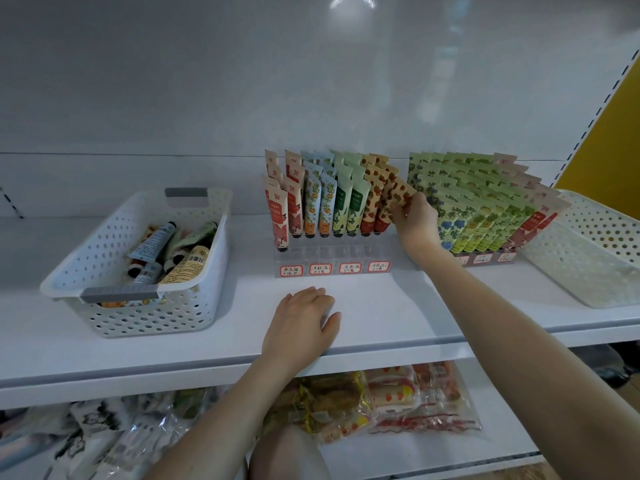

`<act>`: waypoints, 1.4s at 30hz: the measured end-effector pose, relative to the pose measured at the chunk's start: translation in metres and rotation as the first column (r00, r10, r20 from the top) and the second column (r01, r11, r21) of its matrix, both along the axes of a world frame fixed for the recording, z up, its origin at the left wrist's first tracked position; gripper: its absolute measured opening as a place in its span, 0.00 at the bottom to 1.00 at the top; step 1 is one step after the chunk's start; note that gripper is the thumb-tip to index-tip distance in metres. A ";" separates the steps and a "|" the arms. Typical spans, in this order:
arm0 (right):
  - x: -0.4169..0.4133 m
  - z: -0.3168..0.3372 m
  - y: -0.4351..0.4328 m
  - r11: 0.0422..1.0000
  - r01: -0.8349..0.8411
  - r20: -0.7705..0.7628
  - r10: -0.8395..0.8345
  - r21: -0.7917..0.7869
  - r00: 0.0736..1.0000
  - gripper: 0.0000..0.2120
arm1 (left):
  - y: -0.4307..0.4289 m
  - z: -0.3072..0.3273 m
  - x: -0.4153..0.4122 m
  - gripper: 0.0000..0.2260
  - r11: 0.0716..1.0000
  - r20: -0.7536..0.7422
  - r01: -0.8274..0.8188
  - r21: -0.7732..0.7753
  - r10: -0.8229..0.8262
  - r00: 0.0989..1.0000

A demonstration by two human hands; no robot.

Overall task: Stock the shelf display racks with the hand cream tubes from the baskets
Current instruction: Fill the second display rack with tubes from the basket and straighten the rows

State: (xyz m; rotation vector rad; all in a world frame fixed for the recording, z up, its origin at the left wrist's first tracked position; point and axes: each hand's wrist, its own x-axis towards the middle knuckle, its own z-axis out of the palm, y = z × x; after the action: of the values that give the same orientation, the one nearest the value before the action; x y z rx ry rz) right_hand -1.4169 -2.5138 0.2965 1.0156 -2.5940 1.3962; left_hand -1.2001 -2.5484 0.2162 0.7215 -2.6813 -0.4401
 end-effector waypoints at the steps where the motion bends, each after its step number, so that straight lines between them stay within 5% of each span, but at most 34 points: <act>1: 0.000 -0.001 0.001 1.000 -0.007 -0.007 0.007 -0.007 1.000 0.07 | -0.001 -0.001 0.000 0.18 1.000 0.004 0.002 -0.001 -0.002 1.000; 11: -0.010 0.019 -0.010 0.974 -0.061 -0.088 0.082 0.218 0.993 0.04 | -0.002 -0.001 -0.001 0.16 1.000 0.017 -0.008 0.006 0.008 1.000; 27: -0.006 0.005 -0.007 0.991 -0.075 0.045 0.070 0.114 0.997 0.16 | 0.003 0.004 0.000 0.24 1.000 -0.012 -0.007 0.012 0.007 1.000; 42: 0.004 0.002 0.008 0.978 -0.057 0.006 0.057 0.202 0.998 0.20 | 0.003 0.007 0.002 0.16 0.999 0.031 -0.009 0.035 0.008 0.999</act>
State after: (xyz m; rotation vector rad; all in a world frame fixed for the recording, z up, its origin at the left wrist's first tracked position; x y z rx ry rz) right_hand -1.4132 -2.5057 0.2989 1.1215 -2.7731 1.1606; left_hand -1.1978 -2.5454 0.2235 0.7555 -2.7046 -0.4781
